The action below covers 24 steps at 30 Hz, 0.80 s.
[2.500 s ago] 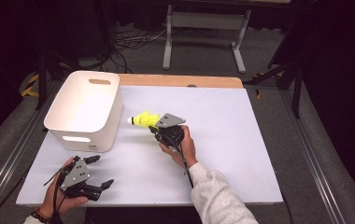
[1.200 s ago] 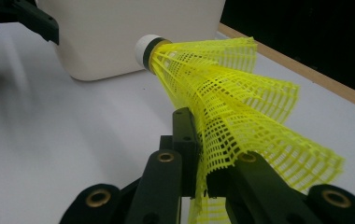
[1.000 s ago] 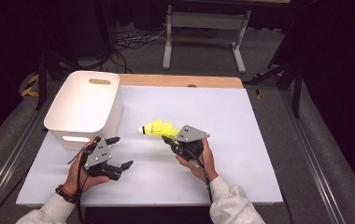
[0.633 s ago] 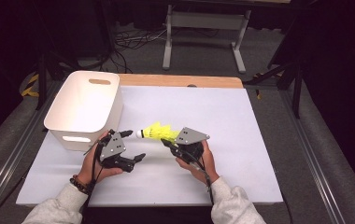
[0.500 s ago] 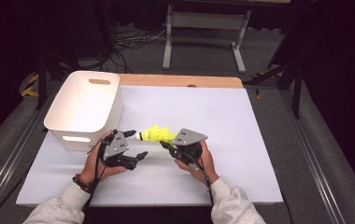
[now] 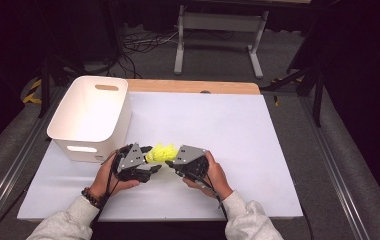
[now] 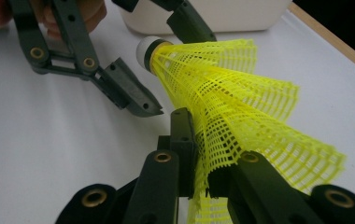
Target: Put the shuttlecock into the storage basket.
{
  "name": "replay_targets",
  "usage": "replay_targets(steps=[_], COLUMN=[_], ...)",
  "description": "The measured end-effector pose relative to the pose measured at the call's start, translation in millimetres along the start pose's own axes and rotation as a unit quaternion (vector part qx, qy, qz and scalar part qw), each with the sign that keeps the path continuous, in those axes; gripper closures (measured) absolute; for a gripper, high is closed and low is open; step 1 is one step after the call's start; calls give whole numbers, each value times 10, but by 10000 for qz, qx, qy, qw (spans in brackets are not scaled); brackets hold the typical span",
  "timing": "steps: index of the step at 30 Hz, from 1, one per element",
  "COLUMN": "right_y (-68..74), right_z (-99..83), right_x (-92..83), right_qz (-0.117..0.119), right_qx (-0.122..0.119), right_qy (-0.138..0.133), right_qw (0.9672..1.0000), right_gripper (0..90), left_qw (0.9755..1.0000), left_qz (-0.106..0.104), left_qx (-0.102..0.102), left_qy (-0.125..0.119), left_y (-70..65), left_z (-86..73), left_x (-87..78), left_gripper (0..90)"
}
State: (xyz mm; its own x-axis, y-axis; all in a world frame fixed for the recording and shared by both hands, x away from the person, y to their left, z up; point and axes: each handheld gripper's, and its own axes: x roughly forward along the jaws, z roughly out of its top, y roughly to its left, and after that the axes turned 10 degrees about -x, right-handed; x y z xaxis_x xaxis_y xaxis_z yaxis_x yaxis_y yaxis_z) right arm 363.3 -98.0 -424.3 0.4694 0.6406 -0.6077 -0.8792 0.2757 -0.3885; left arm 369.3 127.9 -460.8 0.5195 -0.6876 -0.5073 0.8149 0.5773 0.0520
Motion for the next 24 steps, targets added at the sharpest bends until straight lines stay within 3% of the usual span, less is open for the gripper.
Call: replay_targets(steps=[6, 17, 24], right_y=[43, 40, -1], right_z=[53, 177, 341], right_x=[31, 24, 3], right_qz=[194, 455, 703], right_qx=[-275, -447, -546], right_qy=[272, 506, 703], right_qw=[9991, 9967, 9935], right_gripper=[838, 811, 758], left_qw=[9998, 9991, 9997], left_qz=[-39, -154, -167], left_qx=[80, 159, 107], left_qy=[178, 360, 122], left_y=[-46, -73, -91], left_z=[-13, -15, -2], left_x=[61, 130, 108], left_gripper=[362, 409, 433])
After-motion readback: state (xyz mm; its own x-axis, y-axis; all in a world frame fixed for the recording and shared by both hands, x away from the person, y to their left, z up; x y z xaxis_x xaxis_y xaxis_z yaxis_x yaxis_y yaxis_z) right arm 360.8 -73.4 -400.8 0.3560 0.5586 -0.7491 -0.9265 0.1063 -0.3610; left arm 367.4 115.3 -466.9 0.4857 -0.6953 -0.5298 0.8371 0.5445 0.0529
